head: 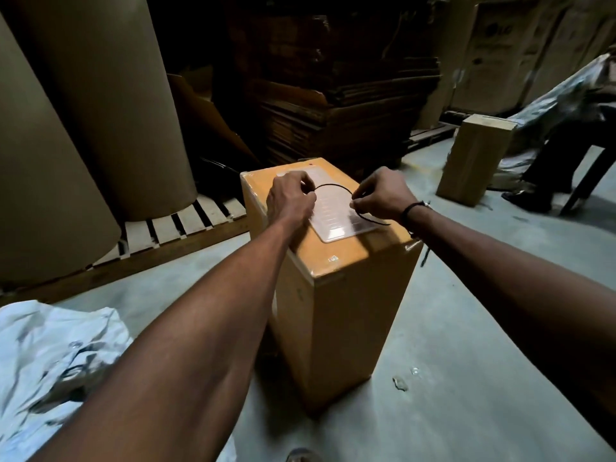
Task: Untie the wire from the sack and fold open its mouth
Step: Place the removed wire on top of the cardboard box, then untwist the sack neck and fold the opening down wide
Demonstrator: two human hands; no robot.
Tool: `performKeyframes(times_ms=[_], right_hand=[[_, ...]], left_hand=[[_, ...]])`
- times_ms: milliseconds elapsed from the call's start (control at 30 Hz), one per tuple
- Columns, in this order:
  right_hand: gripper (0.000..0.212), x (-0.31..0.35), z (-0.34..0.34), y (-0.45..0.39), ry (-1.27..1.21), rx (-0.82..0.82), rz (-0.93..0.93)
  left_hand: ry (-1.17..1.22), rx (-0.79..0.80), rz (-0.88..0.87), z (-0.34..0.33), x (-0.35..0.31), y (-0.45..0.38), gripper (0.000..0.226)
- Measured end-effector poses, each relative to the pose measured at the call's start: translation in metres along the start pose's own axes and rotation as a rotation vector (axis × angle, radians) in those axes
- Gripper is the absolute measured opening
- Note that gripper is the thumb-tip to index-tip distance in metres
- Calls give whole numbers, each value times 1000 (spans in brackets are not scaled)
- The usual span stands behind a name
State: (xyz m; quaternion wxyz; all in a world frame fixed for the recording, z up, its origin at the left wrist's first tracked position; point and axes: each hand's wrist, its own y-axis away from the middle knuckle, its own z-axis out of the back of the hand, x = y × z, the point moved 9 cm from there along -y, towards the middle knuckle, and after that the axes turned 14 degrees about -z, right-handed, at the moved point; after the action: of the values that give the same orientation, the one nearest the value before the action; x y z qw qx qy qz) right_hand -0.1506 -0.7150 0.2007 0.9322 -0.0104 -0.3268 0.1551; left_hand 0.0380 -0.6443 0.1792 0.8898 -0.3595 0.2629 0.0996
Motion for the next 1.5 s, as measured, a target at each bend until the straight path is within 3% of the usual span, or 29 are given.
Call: performKeyframes(times_ms=[233, 400, 567, 833, 1033, 1300, 1400, 1500], right_hand=[[19, 6, -15, -15, 9, 11, -26], [17, 9, 0, 1, -41, -68, 11], [19, 17, 11, 33, 38, -60, 27], [20, 62, 13, 129, -184, 1, -13], [25, 95, -44, 237, -418, 228, -12], [27, 99, -182, 373, -385, 553, -12], [28, 115, -231, 407, -323, 698, 34], [27, 148, -257, 412, -305, 743, 108]], left_hand=[[-22, 70, -42, -6, 8, -11, 23], [27, 54, -68, 19, 10, 2, 26], [98, 231, -93, 42, 2, 25, 46], [250, 97, 16, 124, -23, 99, 35], [251, 31, 57, 224, 5, 231, 27], [105, 12, 440, 337, 133, 458, 34], [89, -55, 541, 368, 163, 495, 28], [87, -112, 561, 388, 182, 487, 32]])
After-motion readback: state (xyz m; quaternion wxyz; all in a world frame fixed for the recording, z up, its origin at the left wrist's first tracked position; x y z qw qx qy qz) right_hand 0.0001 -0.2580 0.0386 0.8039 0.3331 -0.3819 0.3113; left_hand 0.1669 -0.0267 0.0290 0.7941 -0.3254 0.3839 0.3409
